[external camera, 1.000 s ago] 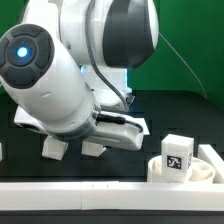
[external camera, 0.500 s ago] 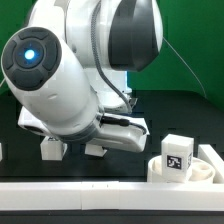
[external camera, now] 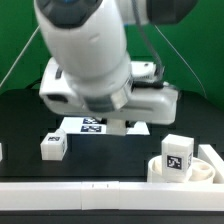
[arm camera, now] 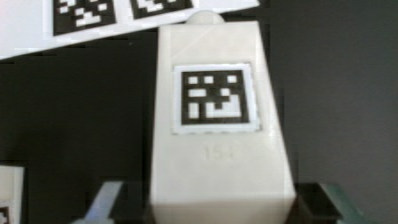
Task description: Assemble stool
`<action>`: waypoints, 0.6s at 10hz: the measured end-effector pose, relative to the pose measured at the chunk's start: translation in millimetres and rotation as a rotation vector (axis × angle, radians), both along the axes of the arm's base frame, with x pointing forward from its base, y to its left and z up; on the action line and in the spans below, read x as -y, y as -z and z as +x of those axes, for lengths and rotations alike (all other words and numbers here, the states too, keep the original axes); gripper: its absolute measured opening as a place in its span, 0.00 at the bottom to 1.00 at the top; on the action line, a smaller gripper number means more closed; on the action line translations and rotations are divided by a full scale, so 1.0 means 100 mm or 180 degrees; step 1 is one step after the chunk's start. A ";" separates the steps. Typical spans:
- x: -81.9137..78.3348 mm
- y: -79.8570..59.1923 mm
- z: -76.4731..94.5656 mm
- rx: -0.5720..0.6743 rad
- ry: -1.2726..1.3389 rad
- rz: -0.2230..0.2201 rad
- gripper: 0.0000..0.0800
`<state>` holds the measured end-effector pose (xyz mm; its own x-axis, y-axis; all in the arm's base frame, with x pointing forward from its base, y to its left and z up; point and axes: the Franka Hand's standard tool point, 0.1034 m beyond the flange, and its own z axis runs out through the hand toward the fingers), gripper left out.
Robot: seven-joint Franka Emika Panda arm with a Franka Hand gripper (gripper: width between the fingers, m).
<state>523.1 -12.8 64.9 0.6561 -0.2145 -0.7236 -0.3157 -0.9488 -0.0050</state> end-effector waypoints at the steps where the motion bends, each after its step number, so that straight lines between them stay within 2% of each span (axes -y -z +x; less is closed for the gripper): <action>1: 0.01 0.03 -0.01 -0.0013 0.0002 -0.0002 0.42; 4: 0.00 0.04 0.04 0.0092 0.0013 -0.0019 0.42; 5: -0.06 0.04 0.12 0.0254 0.0038 -0.0005 0.42; 6: -0.15 -0.05 0.26 0.0700 -0.0003 -0.0057 0.42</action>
Offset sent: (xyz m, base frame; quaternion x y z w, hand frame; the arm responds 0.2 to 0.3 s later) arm 0.0000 0.0000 0.0000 0.0000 0.0000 0.0000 1.0000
